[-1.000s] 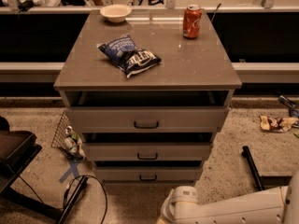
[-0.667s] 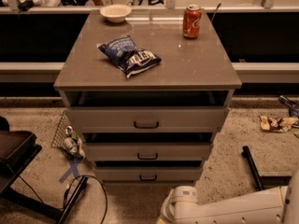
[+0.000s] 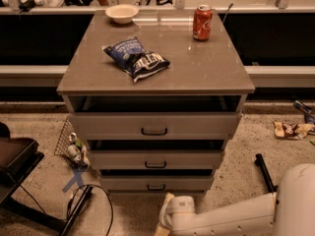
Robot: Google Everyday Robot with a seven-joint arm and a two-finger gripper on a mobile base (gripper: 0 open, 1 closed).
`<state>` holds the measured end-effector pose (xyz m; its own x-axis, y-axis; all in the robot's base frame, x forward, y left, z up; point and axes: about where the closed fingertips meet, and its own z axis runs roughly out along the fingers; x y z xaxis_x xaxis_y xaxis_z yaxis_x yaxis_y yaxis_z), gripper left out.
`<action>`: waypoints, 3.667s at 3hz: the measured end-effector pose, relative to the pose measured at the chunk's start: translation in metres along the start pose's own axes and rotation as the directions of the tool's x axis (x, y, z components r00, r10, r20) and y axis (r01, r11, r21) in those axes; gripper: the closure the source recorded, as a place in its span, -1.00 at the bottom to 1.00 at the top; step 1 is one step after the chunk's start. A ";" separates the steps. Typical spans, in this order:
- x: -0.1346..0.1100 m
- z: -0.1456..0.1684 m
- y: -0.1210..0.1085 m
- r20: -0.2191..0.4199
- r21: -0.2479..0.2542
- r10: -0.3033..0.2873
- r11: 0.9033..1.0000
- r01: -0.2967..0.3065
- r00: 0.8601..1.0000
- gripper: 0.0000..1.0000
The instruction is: Open bottom drawer
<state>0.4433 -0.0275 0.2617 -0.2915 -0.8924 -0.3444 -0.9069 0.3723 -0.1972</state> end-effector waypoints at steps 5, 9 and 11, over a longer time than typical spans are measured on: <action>-0.024 0.146 -0.056 -0.278 0.031 -0.377 0.916 0.400 0.884 -1.00; 0.011 0.172 -0.063 -0.396 -0.032 -0.399 0.906 0.421 0.827 0.57; 0.012 0.164 -0.056 -0.387 -0.027 -0.394 0.908 0.417 0.833 1.00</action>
Offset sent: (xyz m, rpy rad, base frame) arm 0.0760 0.0641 -0.0624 -0.1923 -0.1716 0.2410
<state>0.5401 -0.0177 0.1182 -0.0030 -0.9893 0.1461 -0.9537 -0.0412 -0.2981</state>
